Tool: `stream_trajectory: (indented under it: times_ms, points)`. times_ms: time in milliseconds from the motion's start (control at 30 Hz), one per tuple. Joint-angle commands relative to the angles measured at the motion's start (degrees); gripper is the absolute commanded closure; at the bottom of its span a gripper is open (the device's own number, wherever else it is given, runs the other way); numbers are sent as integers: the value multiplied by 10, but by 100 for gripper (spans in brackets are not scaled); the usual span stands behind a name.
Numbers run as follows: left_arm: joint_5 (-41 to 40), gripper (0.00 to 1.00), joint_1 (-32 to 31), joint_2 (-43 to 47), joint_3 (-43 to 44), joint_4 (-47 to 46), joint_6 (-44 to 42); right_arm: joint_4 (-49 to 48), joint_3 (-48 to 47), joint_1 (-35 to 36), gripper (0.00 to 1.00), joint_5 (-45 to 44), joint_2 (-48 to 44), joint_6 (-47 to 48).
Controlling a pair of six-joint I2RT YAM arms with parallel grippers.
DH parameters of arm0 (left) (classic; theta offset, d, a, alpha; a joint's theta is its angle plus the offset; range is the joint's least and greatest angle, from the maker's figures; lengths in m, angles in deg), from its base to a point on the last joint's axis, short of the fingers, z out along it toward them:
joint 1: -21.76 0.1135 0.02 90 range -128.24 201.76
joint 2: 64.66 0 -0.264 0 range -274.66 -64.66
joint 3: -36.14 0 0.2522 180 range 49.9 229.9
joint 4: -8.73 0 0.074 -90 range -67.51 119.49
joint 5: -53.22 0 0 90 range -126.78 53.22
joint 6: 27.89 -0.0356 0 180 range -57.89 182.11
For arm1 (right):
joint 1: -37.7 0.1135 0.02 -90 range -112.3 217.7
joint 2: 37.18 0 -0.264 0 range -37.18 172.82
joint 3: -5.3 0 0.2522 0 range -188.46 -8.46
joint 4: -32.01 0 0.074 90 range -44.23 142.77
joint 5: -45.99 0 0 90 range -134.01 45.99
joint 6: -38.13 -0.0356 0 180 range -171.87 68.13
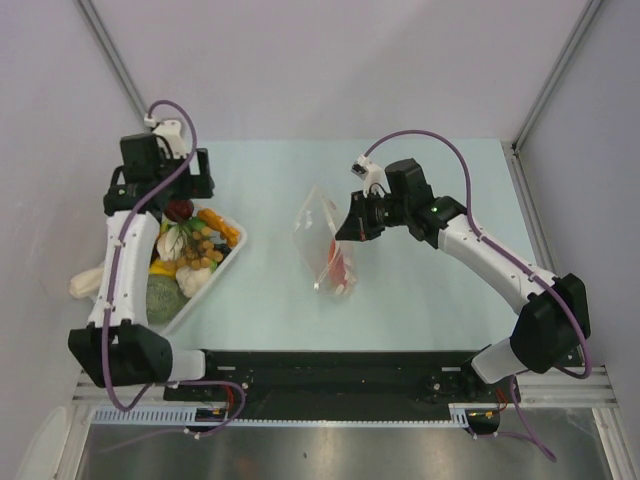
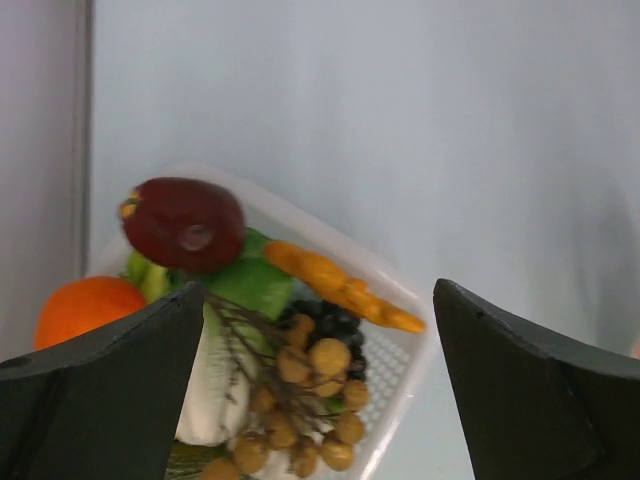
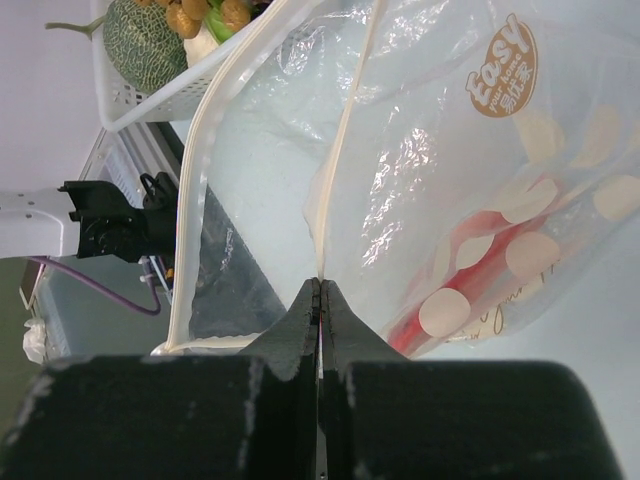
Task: Place the food in the zip-top bag and seal the zipper
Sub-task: Pick up the fake fruit from the bin.
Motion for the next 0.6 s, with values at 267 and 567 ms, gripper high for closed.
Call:
stream_trajectory:
  times_ms: [267,567]
  points:
    - [118,0,169,-250,187,72,-123,2,-1,4,100,0,-4,11]
    - [183,0,173,-315,163,64,-145,-5,-2,6,100,4,12,1]
